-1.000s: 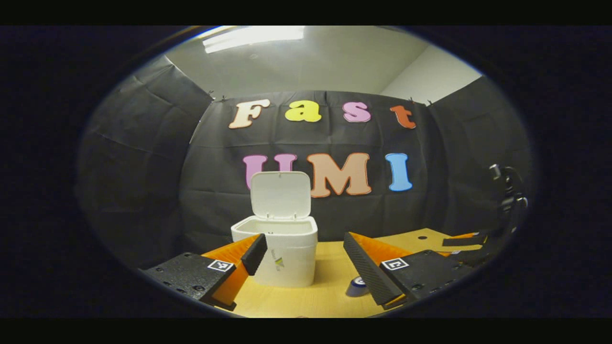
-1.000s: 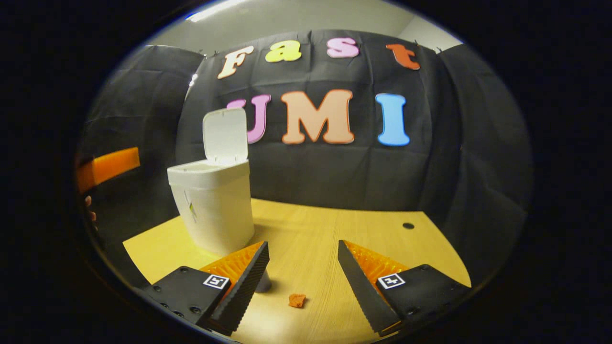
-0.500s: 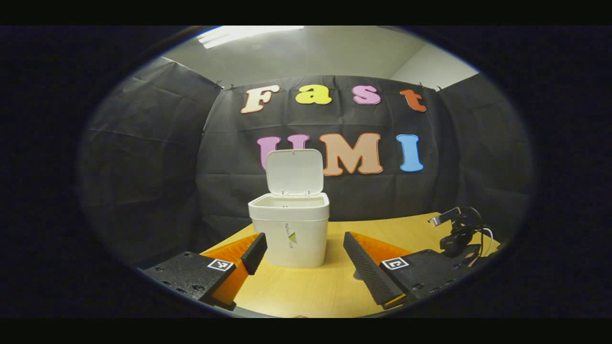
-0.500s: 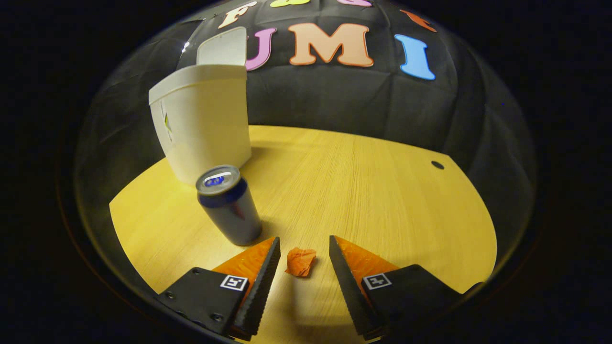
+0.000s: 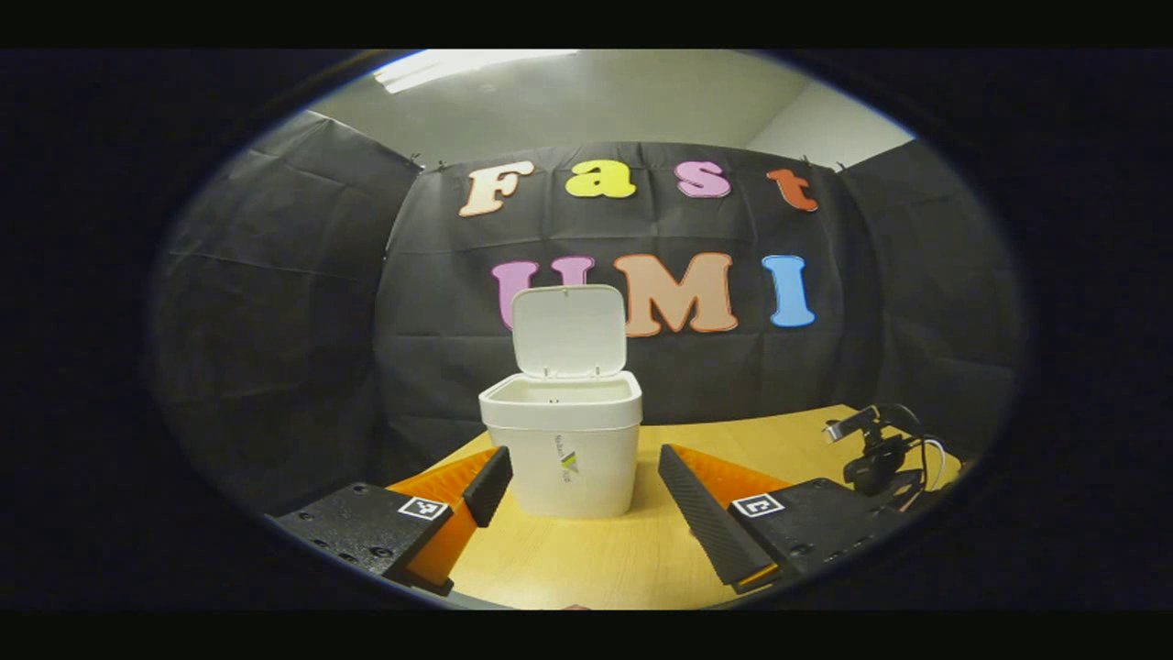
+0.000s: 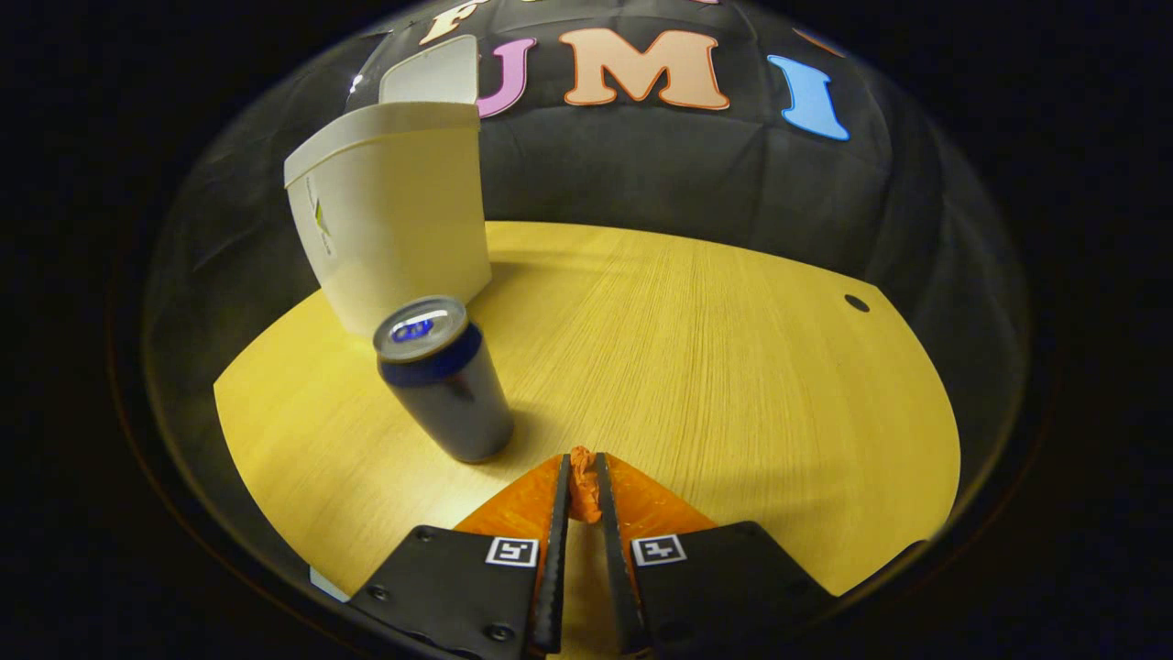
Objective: Press the lid of the desktop garbage bin to open it, pick up the crumpled paper on the desktop and throw it into the bin, then pick up the pop can on the desktop and drop it into the bin, and finally close the garbage bin lid.
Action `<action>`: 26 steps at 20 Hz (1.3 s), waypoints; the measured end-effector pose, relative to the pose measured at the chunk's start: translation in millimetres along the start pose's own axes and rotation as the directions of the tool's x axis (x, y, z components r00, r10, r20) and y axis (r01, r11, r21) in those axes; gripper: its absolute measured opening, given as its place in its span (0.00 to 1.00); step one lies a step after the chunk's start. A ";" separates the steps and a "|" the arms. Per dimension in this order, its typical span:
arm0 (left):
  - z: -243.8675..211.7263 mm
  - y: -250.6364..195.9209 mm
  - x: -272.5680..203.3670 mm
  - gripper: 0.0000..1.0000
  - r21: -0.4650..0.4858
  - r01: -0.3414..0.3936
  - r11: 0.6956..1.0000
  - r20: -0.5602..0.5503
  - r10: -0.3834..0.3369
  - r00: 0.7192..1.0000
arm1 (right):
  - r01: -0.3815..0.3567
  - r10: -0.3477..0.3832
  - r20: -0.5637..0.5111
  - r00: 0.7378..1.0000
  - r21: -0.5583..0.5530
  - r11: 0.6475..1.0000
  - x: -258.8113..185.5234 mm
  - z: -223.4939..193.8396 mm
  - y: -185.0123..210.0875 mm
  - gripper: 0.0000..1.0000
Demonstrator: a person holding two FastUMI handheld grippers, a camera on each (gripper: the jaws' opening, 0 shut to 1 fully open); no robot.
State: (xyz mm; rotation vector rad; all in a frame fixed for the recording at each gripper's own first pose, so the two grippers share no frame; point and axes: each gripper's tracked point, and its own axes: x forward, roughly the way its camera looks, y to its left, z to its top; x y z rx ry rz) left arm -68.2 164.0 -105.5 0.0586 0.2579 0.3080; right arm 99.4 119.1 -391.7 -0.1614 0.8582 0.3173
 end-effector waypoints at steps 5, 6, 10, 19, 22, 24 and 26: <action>13.3 1.2 22.4 0.96 -0.015 0.073 0.997 0.051 -0.072 0.996 | 0.001 -0.001 0.217 0.976 -0.003 1.000 -59.3 120.0 14.3 0.23; 14.4 5.2 25.7 0.99 -0.016 0.081 0.997 0.059 -0.080 0.995 | -0.012 0.014 0.263 0.965 -0.007 1.000 -70.2 145.3 23.3 0.23; 12.7 31.9 35.6 0.99 -0.034 0.088 0.996 0.068 -0.086 0.994 | -0.073 0.093 0.425 0.901 -0.064 0.995 -102.3 247.4 83.0 0.23; -16.7 109.0 35.0 0.96 -0.045 0.024 0.999 0.002 -0.024 1.000 | -0.138 0.217 0.452 0.865 -0.200 0.970 -37.4 334.7 218.3 0.23; -25.9 121.1 34.5 0.95 -0.064 0.008 0.998 -0.020 -0.010 1.000 | -0.134 0.209 0.394 0.895 -0.210 0.968 -13.1 327.6 231.3 0.23; -30.2 122.1 34.5 0.96 -0.068 0.004 0.998 -0.029 -0.007 1.000 | -0.145 0.213 0.393 0.895 -0.195 0.970 -8.7 326.3 230.8 0.30; -31.7 117.2 34.8 0.96 -0.070 0.015 0.997 -0.035 -0.018 0.999 | -0.153 0.217 0.385 0.897 -0.189 0.970 -15.6 323.1 230.3 0.41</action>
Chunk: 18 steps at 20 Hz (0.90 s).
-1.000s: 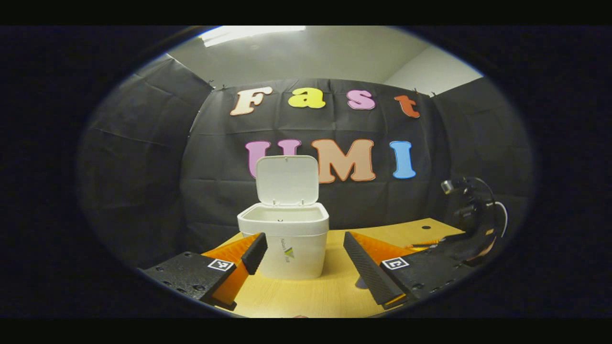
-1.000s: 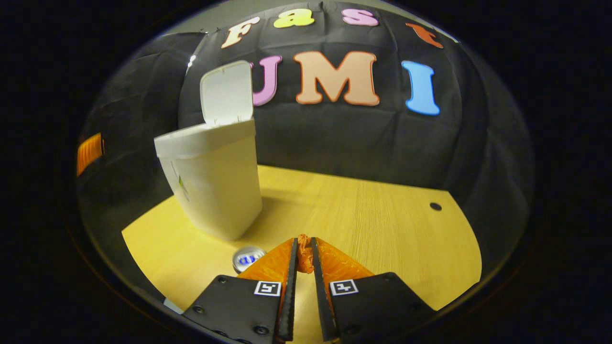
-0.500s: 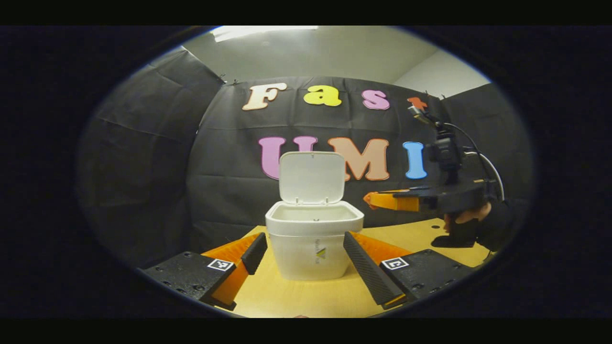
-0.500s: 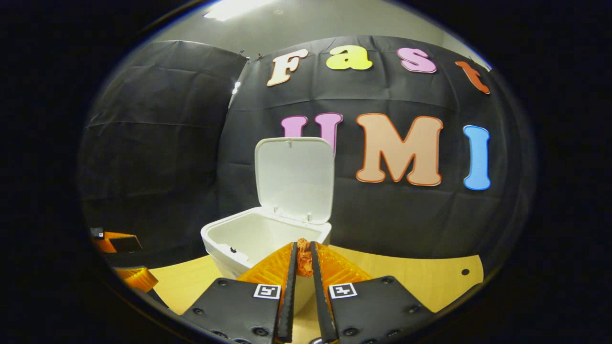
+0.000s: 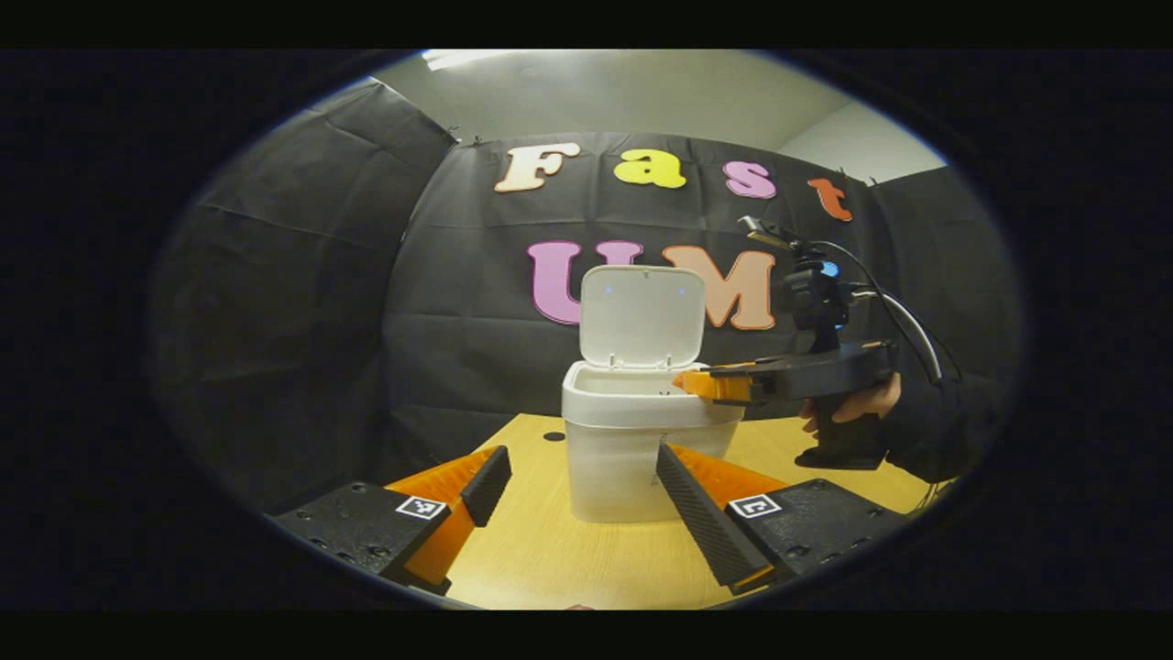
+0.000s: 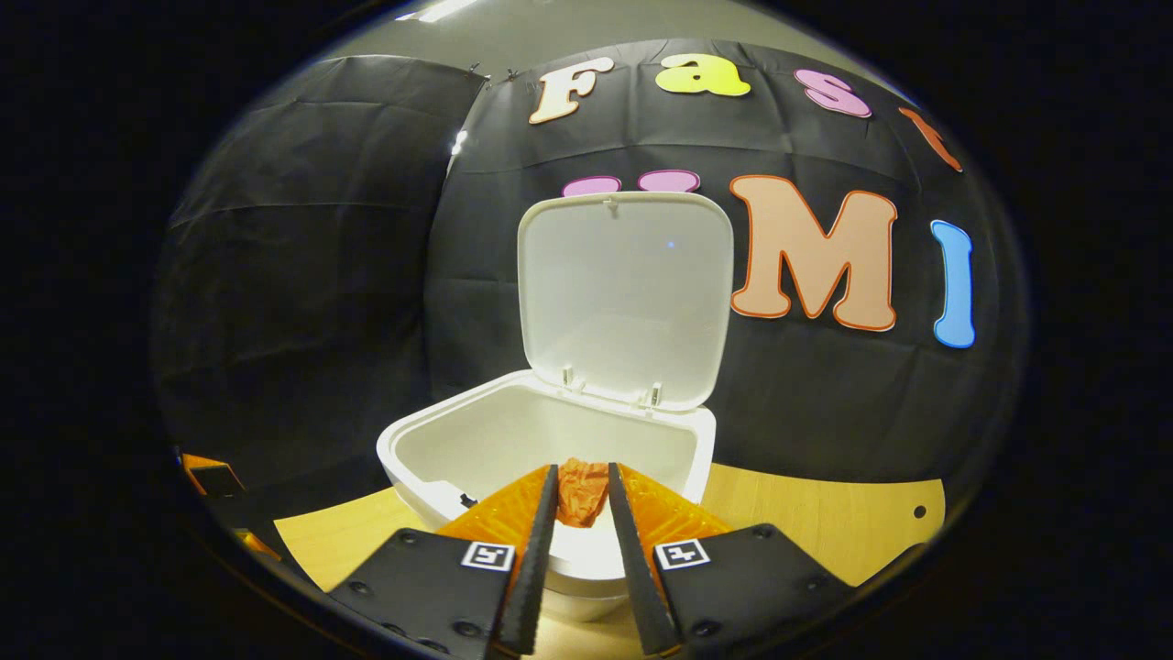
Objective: Press the lid of the desktop garbage bin to open it, pick up the crumpled paper on the desktop and throw it into the bin, then pick up the pop can on the desktop and drop it into the bin, and finally close the garbage bin lid.
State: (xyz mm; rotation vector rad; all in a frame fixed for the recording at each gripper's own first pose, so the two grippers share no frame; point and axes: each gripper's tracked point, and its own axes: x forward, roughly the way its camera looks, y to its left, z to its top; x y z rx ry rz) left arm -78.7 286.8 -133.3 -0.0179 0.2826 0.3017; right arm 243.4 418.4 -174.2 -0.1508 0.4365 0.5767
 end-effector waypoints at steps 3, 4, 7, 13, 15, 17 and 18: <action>1.9 -12.7 2.4 0.96 0.006 0.024 1.000 0.003 -0.024 1.000 | -0.002 0.001 0.019 1.000 0.017 1.000 -11.6 10.5 -6.4 0.59; 0.9 -19.5 3.7 0.96 0.007 0.035 0.999 0.004 -0.035 0.999 | -0.002 0.001 0.048 0.999 0.021 1.000 -20.6 19.1 -10.5 0.65; 2.4 -49.4 6.6 0.95 0.006 0.090 0.996 0.019 -0.090 0.996 | 0.038 -0.040 0.197 0.980 0.011 0.999 -76.8 60.4 -34.5 0.67; -19.4 -134.8 20.1 0.96 0.004 0.227 0.974 0.004 -0.227 0.974 | 0.241 -0.232 0.382 0.894 0.024 0.970 -209.6 91.7 -141.4 0.74; -34.1 -167.2 22.8 0.95 0.000 0.272 0.962 -0.012 -0.272 0.962 | 0.313 -0.307 0.392 0.868 0.049 0.948 -248.0 83.8 -179.3 0.82; -53.1 -197.4 26.6 0.95 0.007 0.308 0.951 -0.033 -0.308 0.951 | 0.379 -0.377 0.394 0.839 0.075 0.922 -284.5 73.5 -215.1 0.96; -64.5 -208.4 28.7 0.96 0.012 0.316 0.949 -0.045 -0.316 0.948 | 0.411 -0.410 0.391 0.824 0.088 0.908 -303.1 65.8 -230.8 0.96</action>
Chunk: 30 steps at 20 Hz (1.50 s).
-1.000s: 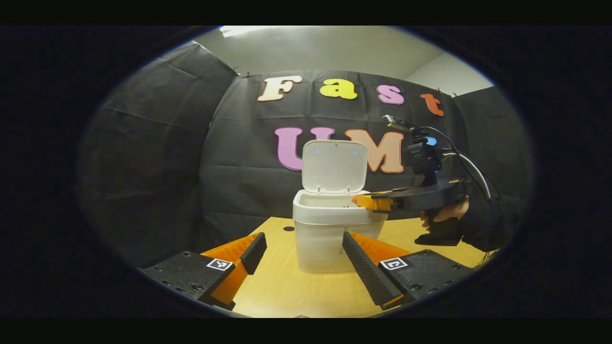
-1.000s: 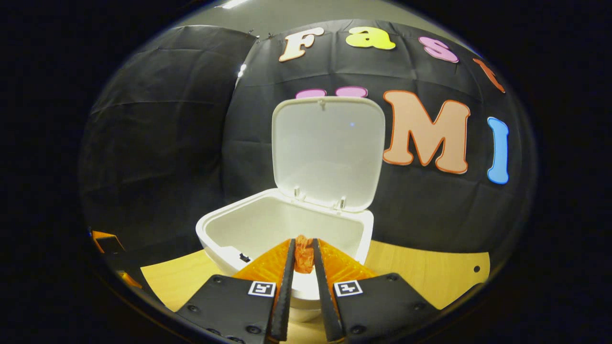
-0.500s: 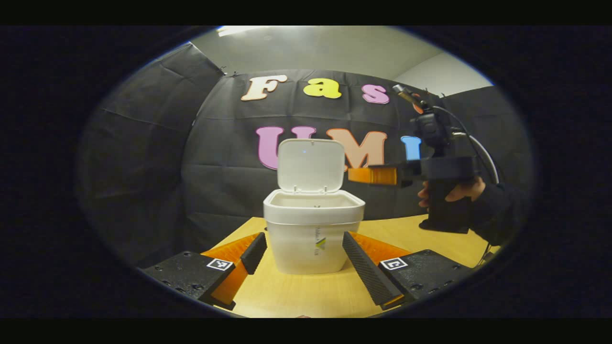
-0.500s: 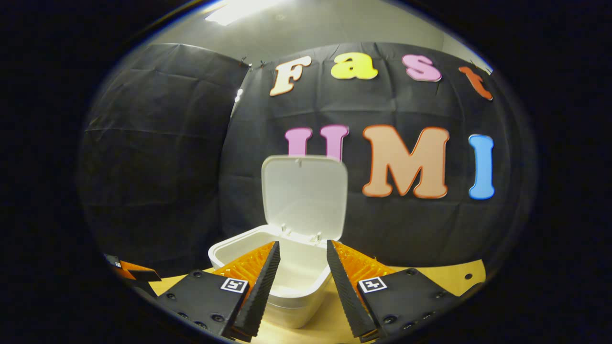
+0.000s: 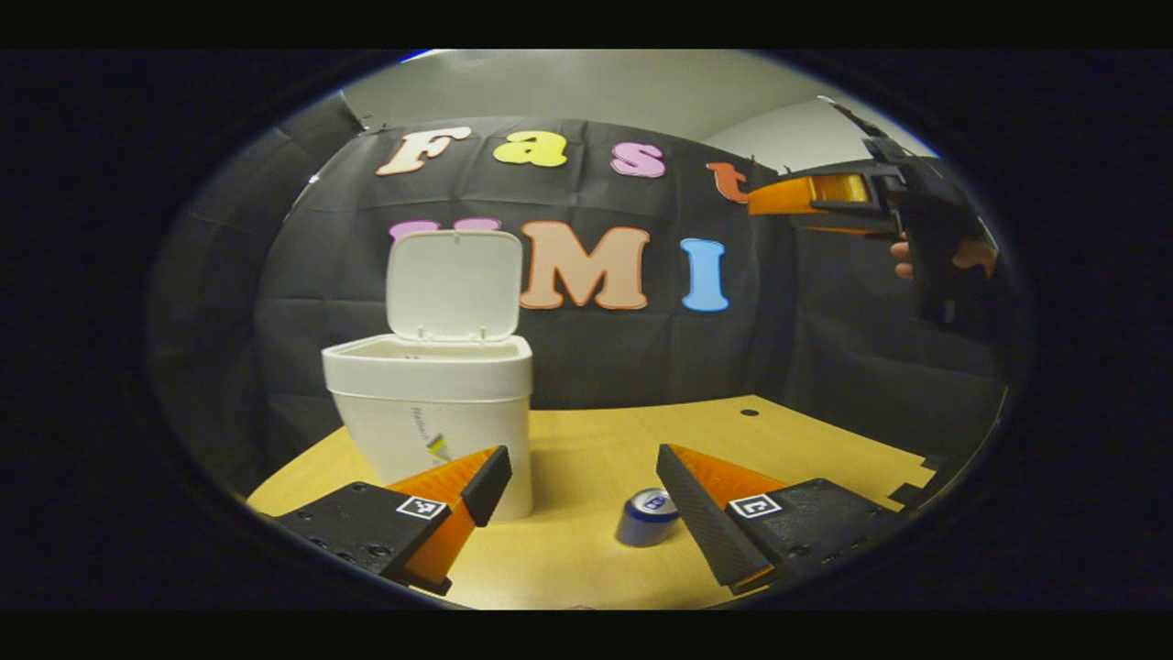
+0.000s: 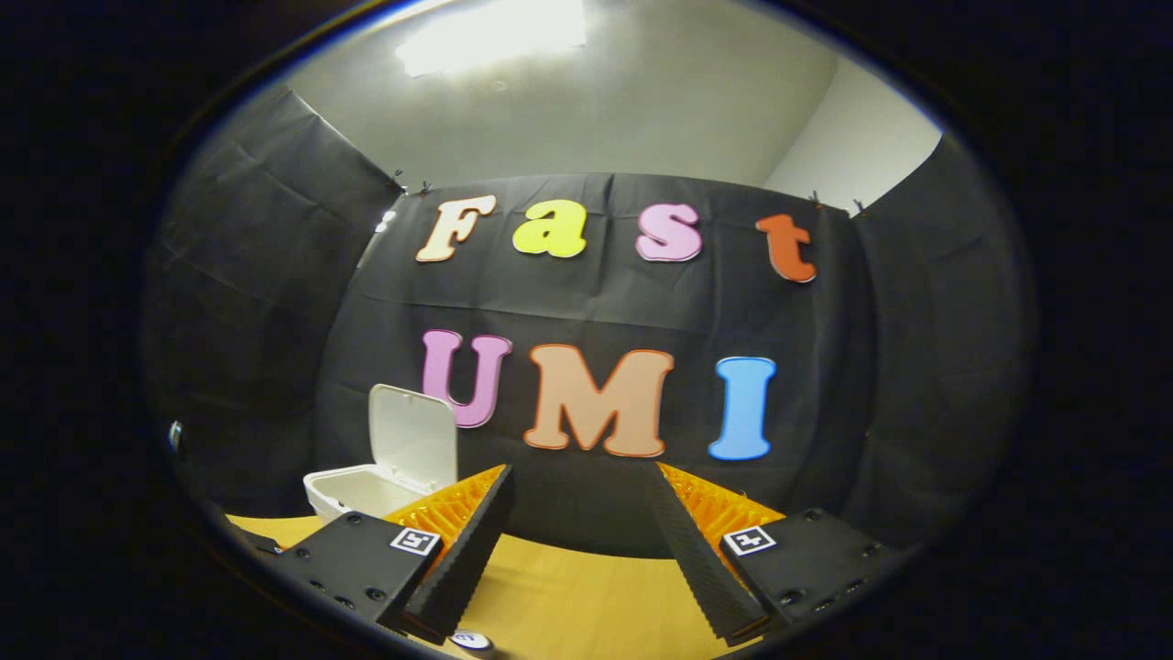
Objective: Press the lid of the desktop garbage bin to open it, pick up the crumpled paper on the desktop and throw it into the bin, then pick up the pop can on the desktop and drop it into the bin, and finally close the garbage bin lid.
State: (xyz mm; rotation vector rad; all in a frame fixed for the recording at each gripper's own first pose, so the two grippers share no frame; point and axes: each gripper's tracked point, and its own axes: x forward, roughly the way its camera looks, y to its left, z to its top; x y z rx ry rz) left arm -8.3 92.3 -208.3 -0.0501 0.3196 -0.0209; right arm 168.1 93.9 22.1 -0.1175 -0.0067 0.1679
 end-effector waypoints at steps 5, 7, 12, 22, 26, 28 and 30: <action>-65.8 -38.1 29.6 0.96 -0.005 0.022 1.000 -0.099 -0.022 0.995 | 0.157 -0.158 -0.021 0.987 -0.026 0.987 -49.0 -13.9 -92.2 0.96; -88.0 -46.4 39.7 0.96 0.005 0.022 1.000 -0.122 -0.021 0.992 | 0.211 -0.211 -0.028 0.977 -0.019 0.977 -65.0 -16.8 -119.8 0.96; -143.0 -49.2 68.4 0.96 0.003 -0.011 1.000 -0.205 0.012 0.979 | 0.276 -0.279 -0.088 0.956 -0.049 0.960 -89.4 -40.9 -158.9 0.92; -30.5 -45.8 76.5 0.72 0.031 0.023 0.999 -0.106 -0.019 0.994 | 0.220 -0.217 -0.156 0.964 0.004 0.975 -98.0 -74.6 -139.6 0.96; 60.1 -8.5 76.0 0.72 0.035 -0.023 0.999 0.002 0.023 1.000 | 0.187 -0.167 -0.187 0.968 0.095 0.978 -92.6 -94.9 -113.3 0.96; 100.5 19.5 77.2 0.72 0.025 -0.061 0.998 0.046 0.060 0.997 | 0.184 -0.155 -0.203 0.967 0.131 0.974 -91.4 -102.8 -103.6 0.96; 139.5 53.0 79.9 0.71 0.013 -0.103 0.995 0.124 0.101 0.987 | 0.184 -0.145 -0.216 0.966 0.172 0.968 -94.6 -107.6 -97.2 0.96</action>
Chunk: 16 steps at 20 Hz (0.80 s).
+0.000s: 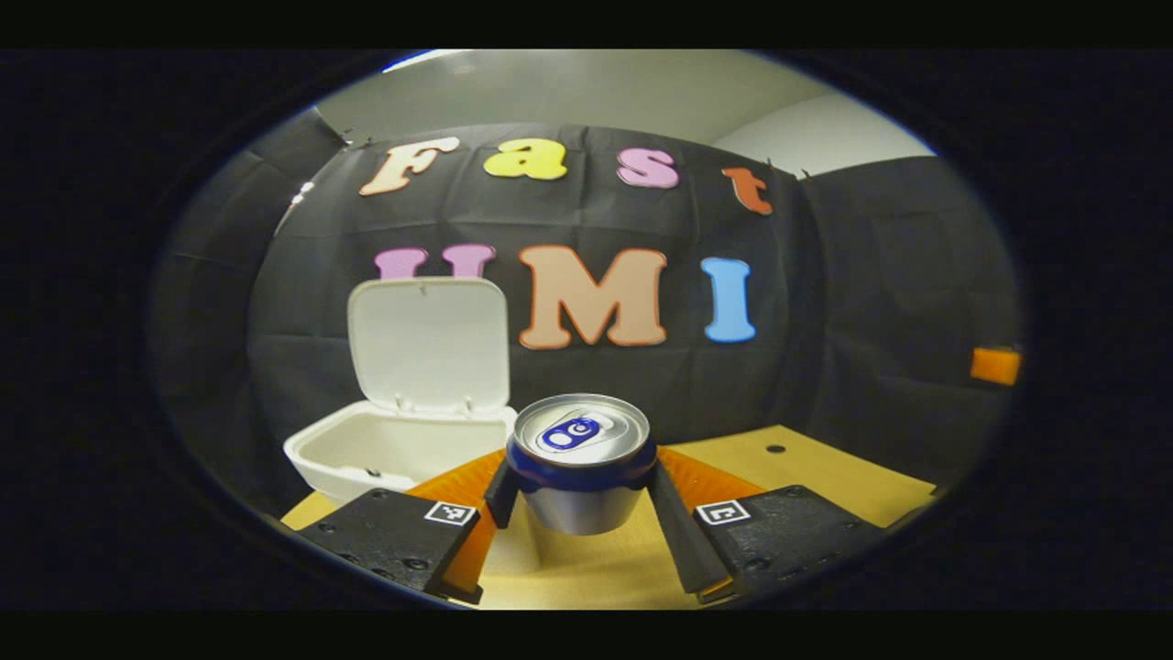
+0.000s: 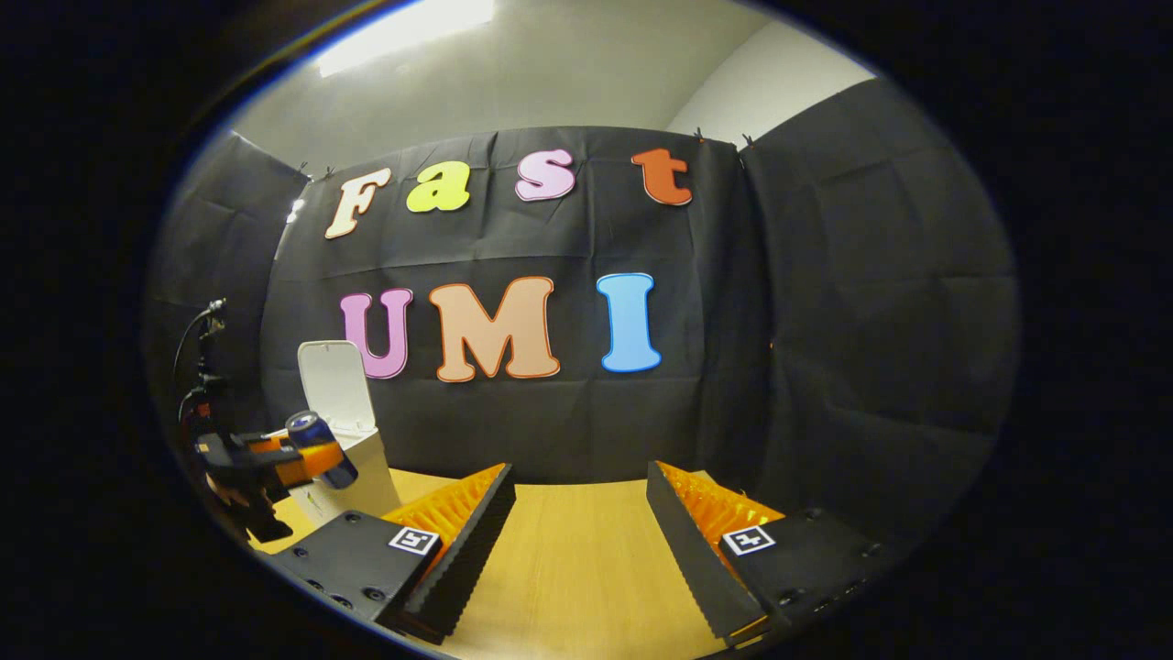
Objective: Press the lid of the desktop garbage bin to open it, pick up the crumpled paper on the desktop and throw it into the bin, then pick up the pop can on the desktop and drop it into the bin, and finally close the garbage bin lid.
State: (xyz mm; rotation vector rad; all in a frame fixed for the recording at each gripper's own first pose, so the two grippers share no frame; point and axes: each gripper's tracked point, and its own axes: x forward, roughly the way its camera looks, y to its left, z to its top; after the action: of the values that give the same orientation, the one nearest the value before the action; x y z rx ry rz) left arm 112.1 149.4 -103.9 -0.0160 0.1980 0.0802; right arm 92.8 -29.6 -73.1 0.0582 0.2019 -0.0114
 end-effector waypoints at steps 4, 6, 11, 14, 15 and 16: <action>24.8 68.6 21.1 0.72 0.034 -0.112 0.993 0.046 0.110 0.993 | 0.023 -0.022 -0.018 1.000 0.038 0.999 -2.2 -11.5 2.1 0.96; 13.4 96.6 33.1 0.72 0.058 -0.156 0.986 0.021 0.155 0.988 | 0.036 -0.035 -0.028 0.999 0.036 0.999 -3.0 -16.5 3.5 0.96; -42.8 130.4 49.9 0.72 0.059 -0.199 0.978 -0.106 0.204 0.973 | 0.055 -0.055 -0.042 0.998 0.004 0.998 -10.1 -19.6 9.4 0.96; -67.5 130.2 54.9 0.75 0.035 -0.195 0.980 -0.155 0.198 0.968 | 0.049 -0.050 -0.054 0.997 -0.010 0.999 -10.9 -23.2 17.5 0.96; -54.7 130.7 54.0 0.76 0.043 -0.194 0.980 -0.112 0.197 0.974 | 0.047 -0.048 -0.057 0.997 -0.014 0.999 -10.7 -24.3 19.4 0.96; -51.9 129.2 54.3 0.80 0.047 -0.190 0.981 -0.101 0.194 0.976 | 0.045 -0.046 -0.062 0.997 -0.018 0.999 -9.7 -26.4 21.4 0.96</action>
State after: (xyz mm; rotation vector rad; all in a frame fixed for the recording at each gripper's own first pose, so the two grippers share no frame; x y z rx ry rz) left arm 144.5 281.1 -166.5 0.0364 0.3067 0.2691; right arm 78.3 -6.6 -95.7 0.0377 0.2654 -0.0536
